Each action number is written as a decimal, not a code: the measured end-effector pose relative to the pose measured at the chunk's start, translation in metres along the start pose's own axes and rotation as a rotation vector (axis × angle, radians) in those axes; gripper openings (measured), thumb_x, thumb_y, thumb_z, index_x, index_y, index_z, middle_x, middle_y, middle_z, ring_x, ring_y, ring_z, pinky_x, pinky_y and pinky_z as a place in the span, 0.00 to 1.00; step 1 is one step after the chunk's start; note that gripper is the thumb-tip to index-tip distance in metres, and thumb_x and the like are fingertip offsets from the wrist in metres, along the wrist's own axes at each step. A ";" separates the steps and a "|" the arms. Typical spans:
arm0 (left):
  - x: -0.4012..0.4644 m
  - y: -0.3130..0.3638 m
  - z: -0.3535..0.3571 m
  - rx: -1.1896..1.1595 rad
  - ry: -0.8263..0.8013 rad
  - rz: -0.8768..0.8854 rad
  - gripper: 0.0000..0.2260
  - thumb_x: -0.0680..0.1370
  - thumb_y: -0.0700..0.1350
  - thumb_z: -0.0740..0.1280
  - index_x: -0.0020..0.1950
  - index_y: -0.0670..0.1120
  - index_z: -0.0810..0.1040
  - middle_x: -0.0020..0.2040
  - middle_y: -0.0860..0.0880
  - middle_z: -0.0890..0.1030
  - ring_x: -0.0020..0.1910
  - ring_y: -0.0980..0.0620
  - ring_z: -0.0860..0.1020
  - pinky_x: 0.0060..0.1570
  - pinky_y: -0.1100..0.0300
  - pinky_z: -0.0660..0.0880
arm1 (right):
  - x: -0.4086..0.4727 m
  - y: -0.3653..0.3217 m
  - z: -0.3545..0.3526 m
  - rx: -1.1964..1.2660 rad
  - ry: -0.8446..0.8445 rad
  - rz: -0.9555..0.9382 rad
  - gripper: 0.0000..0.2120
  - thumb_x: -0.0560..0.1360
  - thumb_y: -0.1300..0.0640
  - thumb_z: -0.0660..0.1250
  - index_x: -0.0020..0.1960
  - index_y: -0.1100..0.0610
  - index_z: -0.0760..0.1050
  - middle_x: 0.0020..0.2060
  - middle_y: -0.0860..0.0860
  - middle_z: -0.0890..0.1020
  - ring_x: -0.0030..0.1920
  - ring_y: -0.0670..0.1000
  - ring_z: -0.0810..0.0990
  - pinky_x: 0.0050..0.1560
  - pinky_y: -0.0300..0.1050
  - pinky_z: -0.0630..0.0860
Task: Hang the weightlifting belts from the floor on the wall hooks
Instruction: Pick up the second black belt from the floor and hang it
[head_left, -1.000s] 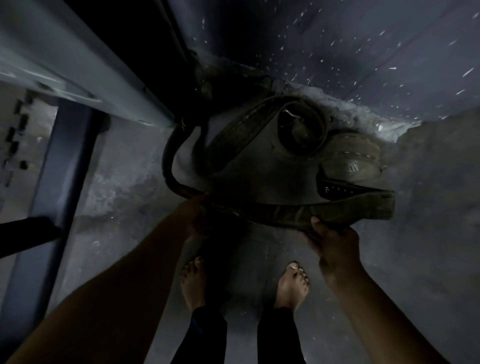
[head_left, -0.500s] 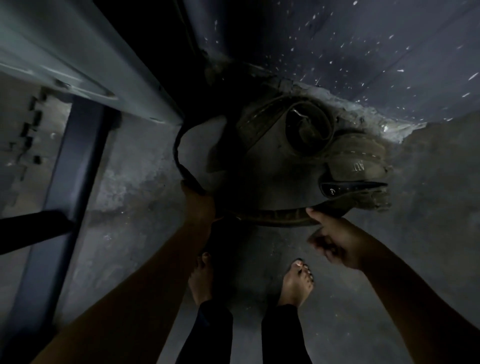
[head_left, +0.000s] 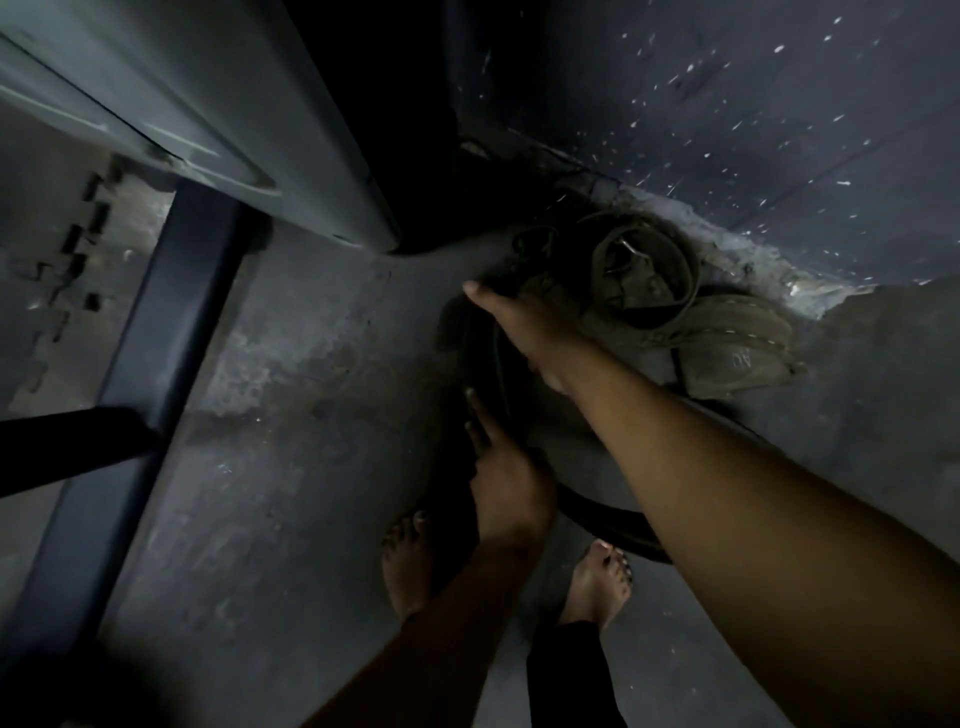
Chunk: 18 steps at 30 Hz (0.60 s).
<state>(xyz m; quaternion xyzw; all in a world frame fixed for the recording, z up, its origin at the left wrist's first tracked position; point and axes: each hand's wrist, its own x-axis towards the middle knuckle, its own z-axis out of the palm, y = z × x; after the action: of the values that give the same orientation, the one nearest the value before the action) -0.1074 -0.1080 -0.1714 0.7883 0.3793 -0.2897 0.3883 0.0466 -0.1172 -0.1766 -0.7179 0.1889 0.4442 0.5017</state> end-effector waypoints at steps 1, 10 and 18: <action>-0.007 0.003 0.006 0.004 -0.022 -0.003 0.42 0.81 0.45 0.62 0.81 0.48 0.32 0.82 0.38 0.55 0.68 0.34 0.75 0.59 0.46 0.74 | 0.008 0.003 0.007 -0.009 0.059 -0.036 0.22 0.81 0.48 0.71 0.69 0.59 0.80 0.64 0.54 0.84 0.65 0.55 0.82 0.60 0.46 0.79; 0.010 -0.011 -0.009 -0.217 -0.125 0.156 0.25 0.72 0.52 0.64 0.69 0.46 0.73 0.65 0.42 0.78 0.63 0.41 0.77 0.65 0.47 0.74 | 0.015 0.049 -0.013 -0.100 0.328 -0.121 0.24 0.78 0.49 0.68 0.72 0.59 0.76 0.67 0.57 0.82 0.68 0.59 0.80 0.71 0.58 0.76; 0.091 0.062 -0.067 -0.957 -0.346 -0.208 0.23 0.83 0.61 0.57 0.51 0.43 0.80 0.46 0.44 0.81 0.40 0.48 0.81 0.42 0.58 0.78 | -0.064 0.074 -0.037 0.042 0.114 -0.299 0.09 0.79 0.57 0.70 0.57 0.57 0.84 0.53 0.55 0.88 0.59 0.59 0.85 0.62 0.57 0.79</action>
<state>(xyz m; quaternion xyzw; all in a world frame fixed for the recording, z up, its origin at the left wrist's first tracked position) 0.0041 -0.0438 -0.1793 0.4214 0.4759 -0.2468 0.7315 -0.0243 -0.1928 -0.1607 -0.7512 0.1175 0.3192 0.5657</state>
